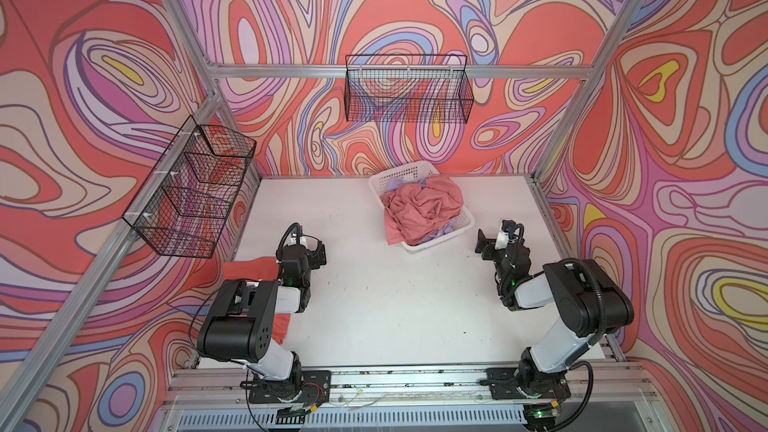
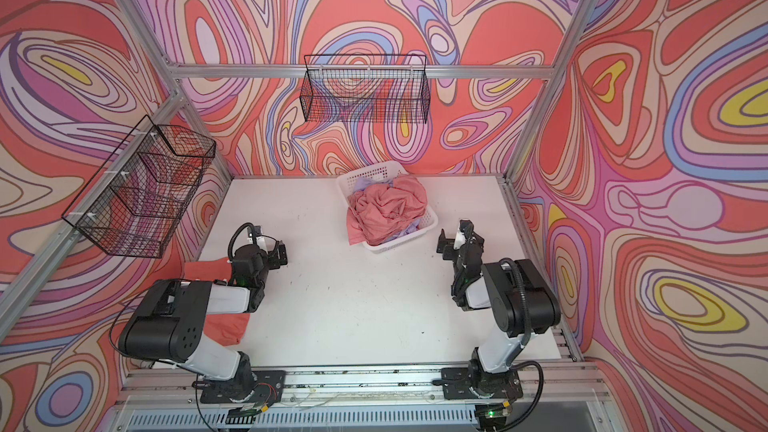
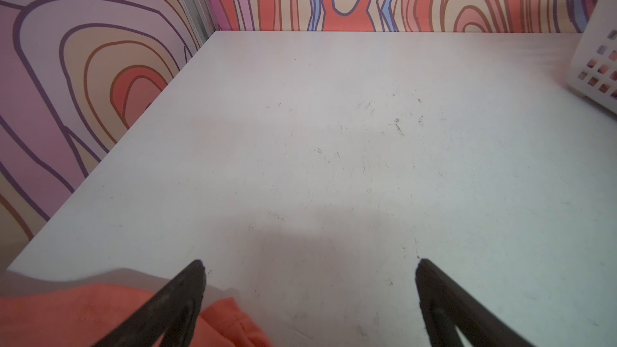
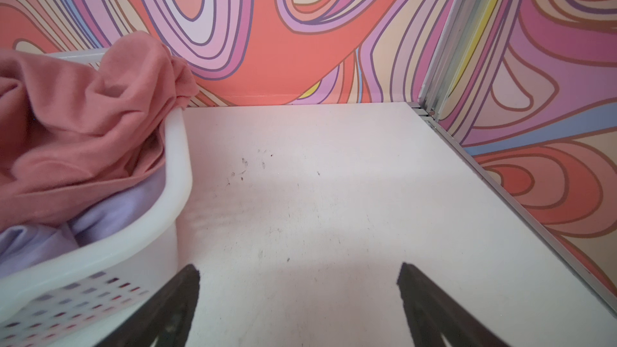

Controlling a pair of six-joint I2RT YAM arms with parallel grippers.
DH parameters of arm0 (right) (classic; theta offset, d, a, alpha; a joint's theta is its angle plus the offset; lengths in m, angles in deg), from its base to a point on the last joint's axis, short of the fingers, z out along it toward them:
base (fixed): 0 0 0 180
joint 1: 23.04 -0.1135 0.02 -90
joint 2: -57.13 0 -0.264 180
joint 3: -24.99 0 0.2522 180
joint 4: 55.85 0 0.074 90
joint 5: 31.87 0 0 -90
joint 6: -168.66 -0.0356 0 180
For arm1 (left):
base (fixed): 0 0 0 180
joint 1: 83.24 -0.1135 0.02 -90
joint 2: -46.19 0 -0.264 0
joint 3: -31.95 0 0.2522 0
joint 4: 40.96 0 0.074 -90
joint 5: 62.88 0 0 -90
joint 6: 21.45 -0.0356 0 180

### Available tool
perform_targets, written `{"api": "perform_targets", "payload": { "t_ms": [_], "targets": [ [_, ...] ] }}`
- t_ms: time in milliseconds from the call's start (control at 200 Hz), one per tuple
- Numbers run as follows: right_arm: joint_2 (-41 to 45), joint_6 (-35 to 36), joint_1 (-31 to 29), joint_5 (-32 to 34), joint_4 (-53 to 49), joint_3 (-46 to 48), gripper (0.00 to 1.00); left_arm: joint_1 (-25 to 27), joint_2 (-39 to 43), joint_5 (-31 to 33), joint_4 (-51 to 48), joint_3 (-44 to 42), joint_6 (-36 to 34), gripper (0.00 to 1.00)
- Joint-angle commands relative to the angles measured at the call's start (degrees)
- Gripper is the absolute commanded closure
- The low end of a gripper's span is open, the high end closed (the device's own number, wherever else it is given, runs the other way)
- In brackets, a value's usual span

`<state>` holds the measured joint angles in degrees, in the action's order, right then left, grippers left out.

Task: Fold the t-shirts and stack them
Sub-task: 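Reach the right gripper toward the pink t-shirt in the white basket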

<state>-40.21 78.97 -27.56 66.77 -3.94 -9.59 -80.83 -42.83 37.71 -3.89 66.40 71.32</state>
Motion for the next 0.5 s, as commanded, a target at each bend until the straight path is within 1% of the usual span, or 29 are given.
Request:
{"api": "perform_targets", "payload": {
  "t_ms": [0, 45, 65, 155, 200, 230, 300, 355, 426, 466, 496],
  "targets": [
    [-0.57, -0.08, 0.29, -0.56, 0.18, -0.81, 0.02, -0.04, 0.46, 0.75, 1.36, 0.55, -0.92, 0.00],
    [-0.19, 0.07, 0.29, 0.80, 0.65, -0.76, 0.02, 0.00, 0.90, 0.72, 2.16, 0.31, -1.19, 0.00],
    [0.56, -0.11, 0.29, 1.26, -0.59, -1.05, 0.02, 0.04, 1.87, 0.64, 0.74, 0.50, -1.20, 0.00],
    [5.55, -0.50, 0.29, 2.51, -9.70, -4.00, 0.02, 0.04, 7.47, 2.58, -15.27, 6.37, -0.39, 0.00],
    [7.99, -0.62, 0.26, 2.89, -15.42, -6.02, 0.02, 0.05, 9.69, 2.36, -21.89, 9.49, -0.45, 0.00],
    [9.34, -1.38, 0.22, 3.56, -18.92, -7.36, 0.02, 0.05, 10.92, 1.53, -23.49, 11.19, -0.85, 0.00],
    [12.30, -4.12, 0.21, 4.75, -27.41, -10.76, 0.02, 0.13, 14.48, -1.06, -25.05, 11.58, -0.53, 0.00],
    [13.78, -6.10, 0.21, 4.46, -33.29, -13.27, 0.02, 0.22, 17.16, -2.59, -27.29, 11.98, 0.51, 0.00],
    [15.56, -8.93, -0.24, 2.21, -41.59, -16.94, 0.02, 0.46, 20.10, -4.04, -33.43, 13.86, 2.90, 0.00],
    [16.23, -9.51, -1.45, 0.71, -47.31, -19.45, 0.02, 0.72, 21.36, -4.53, -37.81, 15.41, 4.97, 0.00],
    [16.53, -9.69, -3.18, 0.84, -50.87, -21.32, 0.02, 0.83, 22.09, -5.16, -41.16, 16.34, 6.63, 0.00]
  ]
}}
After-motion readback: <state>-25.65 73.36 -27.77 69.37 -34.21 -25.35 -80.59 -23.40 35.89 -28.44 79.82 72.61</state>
